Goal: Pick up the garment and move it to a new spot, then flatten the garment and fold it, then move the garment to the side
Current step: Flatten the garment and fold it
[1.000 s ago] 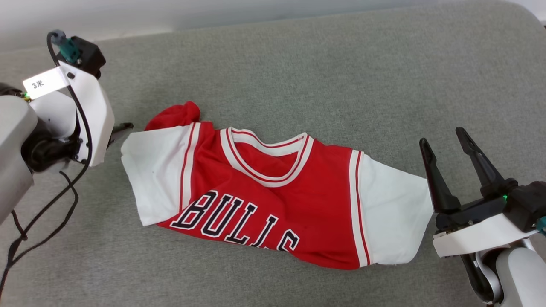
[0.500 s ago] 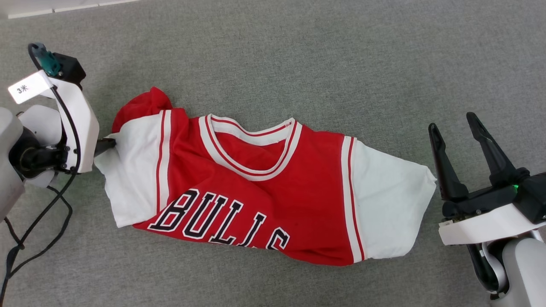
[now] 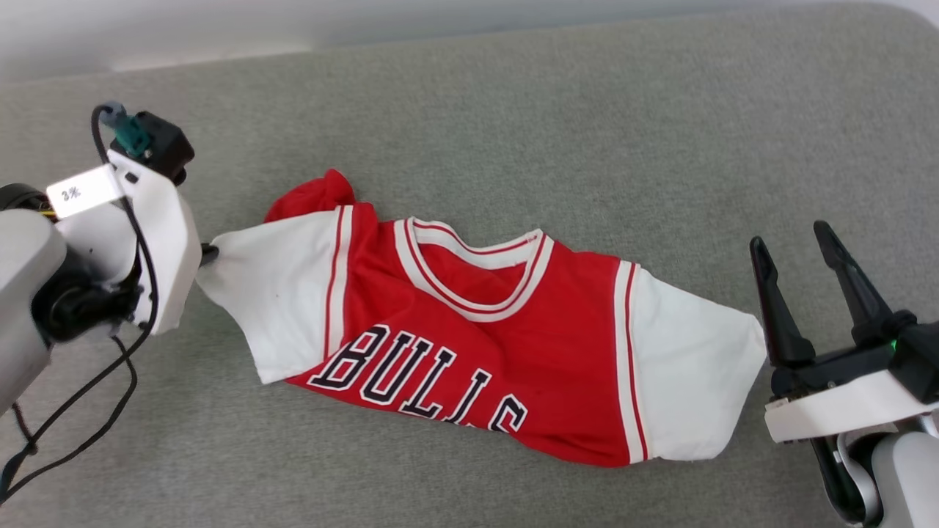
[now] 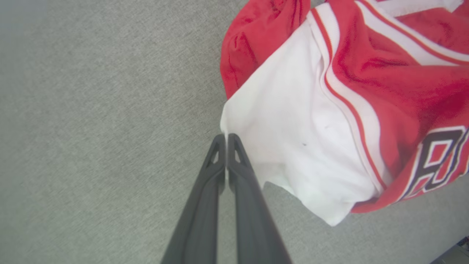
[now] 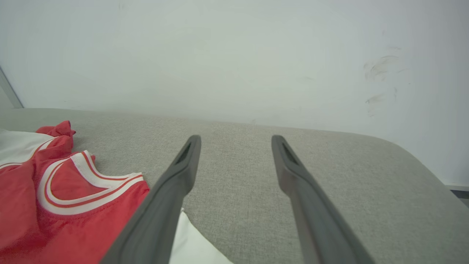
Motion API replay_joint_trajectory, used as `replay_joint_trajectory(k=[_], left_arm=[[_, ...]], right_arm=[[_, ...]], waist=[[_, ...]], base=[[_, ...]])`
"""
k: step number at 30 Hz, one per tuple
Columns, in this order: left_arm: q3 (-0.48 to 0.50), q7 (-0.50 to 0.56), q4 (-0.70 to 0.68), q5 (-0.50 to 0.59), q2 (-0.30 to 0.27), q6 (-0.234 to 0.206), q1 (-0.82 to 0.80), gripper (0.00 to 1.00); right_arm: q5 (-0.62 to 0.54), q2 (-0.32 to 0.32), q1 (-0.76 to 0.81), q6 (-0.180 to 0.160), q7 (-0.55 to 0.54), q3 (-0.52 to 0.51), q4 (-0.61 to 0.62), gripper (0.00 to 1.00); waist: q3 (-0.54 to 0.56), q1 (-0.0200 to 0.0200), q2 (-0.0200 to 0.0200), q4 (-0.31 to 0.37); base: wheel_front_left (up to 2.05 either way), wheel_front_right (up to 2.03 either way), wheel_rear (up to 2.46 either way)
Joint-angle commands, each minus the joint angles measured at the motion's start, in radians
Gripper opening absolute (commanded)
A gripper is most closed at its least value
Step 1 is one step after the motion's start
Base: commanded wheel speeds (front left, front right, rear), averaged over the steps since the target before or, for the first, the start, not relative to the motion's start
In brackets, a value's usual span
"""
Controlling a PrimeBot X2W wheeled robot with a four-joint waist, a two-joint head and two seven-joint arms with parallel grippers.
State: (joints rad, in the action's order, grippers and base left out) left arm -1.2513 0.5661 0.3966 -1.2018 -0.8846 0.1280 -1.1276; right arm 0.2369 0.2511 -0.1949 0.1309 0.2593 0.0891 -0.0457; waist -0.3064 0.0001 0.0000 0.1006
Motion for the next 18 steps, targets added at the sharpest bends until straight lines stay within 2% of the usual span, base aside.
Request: replay_joint_trajectory(k=[1,4,10,15,18], left_arm=[[0.000,-0.007,-0.018,0.004,-0.016,0.001,0.025,0.00],[-0.003,-0.018,-0.081,0.004,-0.063,-0.012,0.052,0.00],[-0.007,-0.014,-0.151,-0.020,-0.140,-0.068,0.120,0.00],[-0.010,-0.032,-0.127,-0.062,-0.159,-0.102,0.201,0.00],[-0.014,-0.064,-0.079,-0.073,-0.141,-0.105,0.252,0.00]], right_arm=[[0.003,0.000,0.015,0.000,0.004,-0.004,-0.002,1.00],[0.008,-0.002,0.039,0.000,0.003,-0.014,-0.005,1.00],[0.014,-0.001,0.050,0.000,-0.004,-0.002,0.000,1.00],[0.015,0.006,0.043,0.000,-0.009,0.013,0.005,1.00],[0.015,0.008,0.037,0.000,-0.011,0.015,0.006,1.00]], waist=[[0.038,-0.0001,0.0000,-0.030],[0.071,-0.0001,0.0000,-0.057],[0.097,-0.0001,0.0000,-0.083],[0.087,-0.0001,0.0000,-0.070],[0.074,-0.0001,0.0000,-0.055]], base=[[0.00,0.00,0.00],[0.00,0.00,0.00],[0.00,0.00,0.00],[0.00,0.00,0.00],[0.00,0.00,0.00]])
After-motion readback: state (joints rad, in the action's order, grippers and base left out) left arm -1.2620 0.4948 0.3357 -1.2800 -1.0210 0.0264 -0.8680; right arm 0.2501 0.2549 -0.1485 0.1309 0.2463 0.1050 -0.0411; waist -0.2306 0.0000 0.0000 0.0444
